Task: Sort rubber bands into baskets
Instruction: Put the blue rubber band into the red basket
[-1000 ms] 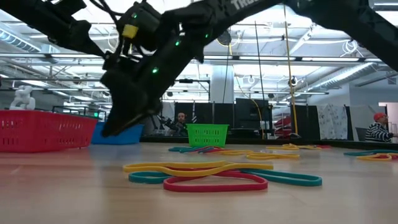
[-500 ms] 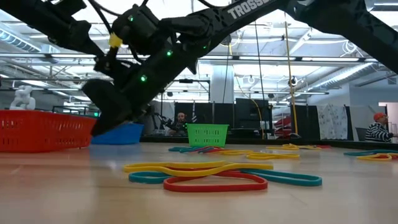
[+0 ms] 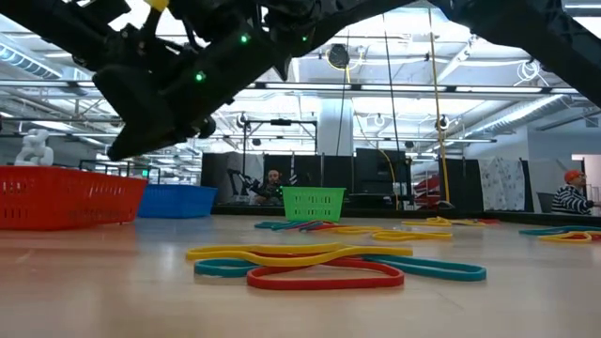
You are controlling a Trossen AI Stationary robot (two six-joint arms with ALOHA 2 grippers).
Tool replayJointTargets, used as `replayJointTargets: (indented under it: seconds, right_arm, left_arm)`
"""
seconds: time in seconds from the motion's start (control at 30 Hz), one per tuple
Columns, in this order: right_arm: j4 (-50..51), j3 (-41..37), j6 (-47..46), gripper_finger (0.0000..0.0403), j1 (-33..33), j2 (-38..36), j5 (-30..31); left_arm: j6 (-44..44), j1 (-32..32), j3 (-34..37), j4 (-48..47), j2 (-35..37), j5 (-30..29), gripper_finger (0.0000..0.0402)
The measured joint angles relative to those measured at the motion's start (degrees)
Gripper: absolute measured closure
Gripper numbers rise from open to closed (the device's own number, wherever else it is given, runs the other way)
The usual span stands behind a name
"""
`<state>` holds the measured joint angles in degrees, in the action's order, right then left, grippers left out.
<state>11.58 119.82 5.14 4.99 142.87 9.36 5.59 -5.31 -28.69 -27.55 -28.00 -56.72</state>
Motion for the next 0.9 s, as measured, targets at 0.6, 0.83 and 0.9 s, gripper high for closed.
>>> replayJointTargets:
  seconds: [0.6, 0.83, 0.9]
  right_arm:
    - [40.18, 4.37, -3.68, 0.0403, -0.8, -2.84, -0.06]
    - [34.56, -8.69, -3.89, 0.0402, -2.05, -11.48, -0.08]
    - [27.89, -16.91, -4.42, 0.0402, -2.9, -16.1, -0.12]
  left_arm:
    - [-0.01, -0.02, 0.0, -0.48, -0.01, 5.45, 0.0311]
    - [1.68, 0.02, 0.0, -0.38, -0.03, 22.03, 0.0311]
    - [2.6, -0.04, 0.0, 1.19, -0.79, 30.77, 0.0311]
